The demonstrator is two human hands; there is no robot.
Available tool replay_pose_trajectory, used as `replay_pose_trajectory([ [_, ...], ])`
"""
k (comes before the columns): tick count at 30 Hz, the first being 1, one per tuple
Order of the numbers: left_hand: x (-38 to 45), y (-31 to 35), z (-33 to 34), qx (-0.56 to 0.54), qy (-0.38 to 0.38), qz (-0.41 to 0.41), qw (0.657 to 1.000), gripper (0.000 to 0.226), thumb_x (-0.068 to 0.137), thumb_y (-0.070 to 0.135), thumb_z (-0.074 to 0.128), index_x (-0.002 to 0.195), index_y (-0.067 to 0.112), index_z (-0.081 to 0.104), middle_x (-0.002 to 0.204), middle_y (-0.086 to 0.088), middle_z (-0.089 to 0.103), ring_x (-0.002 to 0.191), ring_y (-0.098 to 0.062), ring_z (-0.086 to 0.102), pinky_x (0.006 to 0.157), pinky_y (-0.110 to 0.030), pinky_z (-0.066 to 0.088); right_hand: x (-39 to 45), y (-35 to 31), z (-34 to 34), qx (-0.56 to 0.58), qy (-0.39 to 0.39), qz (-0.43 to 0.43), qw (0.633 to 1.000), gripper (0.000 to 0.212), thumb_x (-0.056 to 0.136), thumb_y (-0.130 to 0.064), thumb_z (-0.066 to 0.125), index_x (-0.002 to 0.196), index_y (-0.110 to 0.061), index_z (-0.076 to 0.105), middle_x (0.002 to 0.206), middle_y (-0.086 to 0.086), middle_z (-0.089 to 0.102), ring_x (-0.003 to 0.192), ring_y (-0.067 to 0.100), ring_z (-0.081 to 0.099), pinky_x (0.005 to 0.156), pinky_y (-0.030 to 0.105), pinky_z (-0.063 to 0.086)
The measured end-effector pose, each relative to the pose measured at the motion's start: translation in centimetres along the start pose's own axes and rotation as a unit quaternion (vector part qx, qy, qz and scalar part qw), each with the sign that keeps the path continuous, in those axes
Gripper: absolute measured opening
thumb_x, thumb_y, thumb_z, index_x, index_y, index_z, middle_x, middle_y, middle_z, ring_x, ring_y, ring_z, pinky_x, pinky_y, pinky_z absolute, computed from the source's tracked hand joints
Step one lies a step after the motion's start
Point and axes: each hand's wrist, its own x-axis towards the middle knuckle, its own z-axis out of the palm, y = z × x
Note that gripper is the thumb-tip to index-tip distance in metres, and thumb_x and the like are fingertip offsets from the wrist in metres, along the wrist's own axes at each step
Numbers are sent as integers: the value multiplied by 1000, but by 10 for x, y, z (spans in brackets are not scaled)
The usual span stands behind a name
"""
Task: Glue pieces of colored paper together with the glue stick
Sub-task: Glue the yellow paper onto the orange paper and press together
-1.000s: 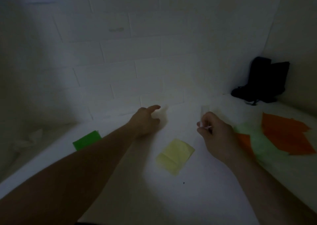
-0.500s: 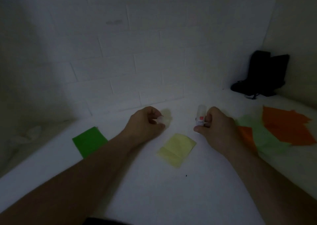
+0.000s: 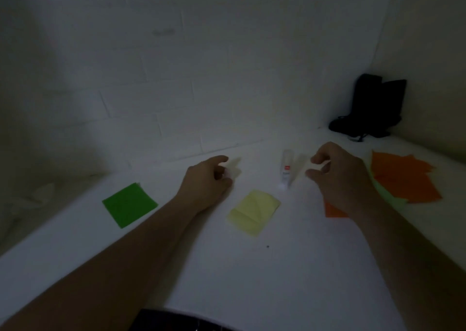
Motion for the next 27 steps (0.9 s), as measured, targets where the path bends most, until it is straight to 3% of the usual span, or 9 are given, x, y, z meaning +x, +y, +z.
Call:
replay_pose_trajectory([
  [3,-3,1,-5,2,-36,3,999,62,92,46,71,149,36,49,131,16,64,118,-6,63,104,-20,39,9,23,-33,-58,-17,46,997,23,93,-22,74,113,-19,63,108,7,64,97,23,59,82,32,44],
  [6,-12,6,-9,-36,7,16,999,41,94,39,70,134,38,59,127,8,57,100,-6,64,98,-29,50,10,41,-46,-101,-121,118,980,38,95,-39,71,126,-18,62,120,11,62,98,23,56,87,34,46],
  [8,-20,12,-11,-48,4,44,998,25,99,22,63,120,35,65,119,5,59,90,-2,62,89,-27,51,8,43,-44,-110,-160,113,974,35,95,-36,72,123,-16,65,119,9,63,98,21,56,87,35,48],
  [13,-52,23,-19,-113,-117,50,985,49,96,-2,48,118,39,63,125,10,62,104,-4,67,84,-33,61,10,31,-49,-115,-154,41,980,5,95,-22,72,94,-20,67,98,0,65,78,8,55,72,27,44],
  [16,-69,26,-21,-189,-125,19,974,55,93,-11,45,118,34,65,127,4,60,107,-11,67,85,-38,61,11,17,-55,-8,-143,5,990,17,93,-12,74,82,-23,66,87,1,68,73,9,60,61,23,42],
  [20,-89,29,-20,-278,-144,-23,949,52,93,-13,51,108,33,70,119,-2,61,106,-14,69,89,-44,62,-3,-8,-42,153,-150,-19,977,15,98,-16,67,89,-28,68,89,-6,68,82,8,62,67,24,44],
  [22,-95,30,-19,-324,-155,-38,933,48,92,-15,54,109,26,71,118,-9,60,107,-22,71,93,-48,61,-10,-17,-24,201,-122,-36,971,11,99,-17,67,90,-24,69,84,-2,68,73,7,60,66,24,44],
  [25,-96,33,-22,-383,-157,-75,907,38,93,-14,55,112,16,69,118,-13,56,103,-29,73,87,-40,62,-19,-27,4,230,-99,-42,967,8,99,-20,65,92,-20,69,72,-6,63,60,1,52,56,19,40],
  [27,-86,33,-23,-329,-119,-60,935,35,93,-9,58,109,19,72,118,-8,61,98,-27,74,84,-36,63,-22,-29,17,204,-115,-55,971,11,99,-20,64,90,-23,69,75,-12,64,63,-3,55,59,18,40],
])
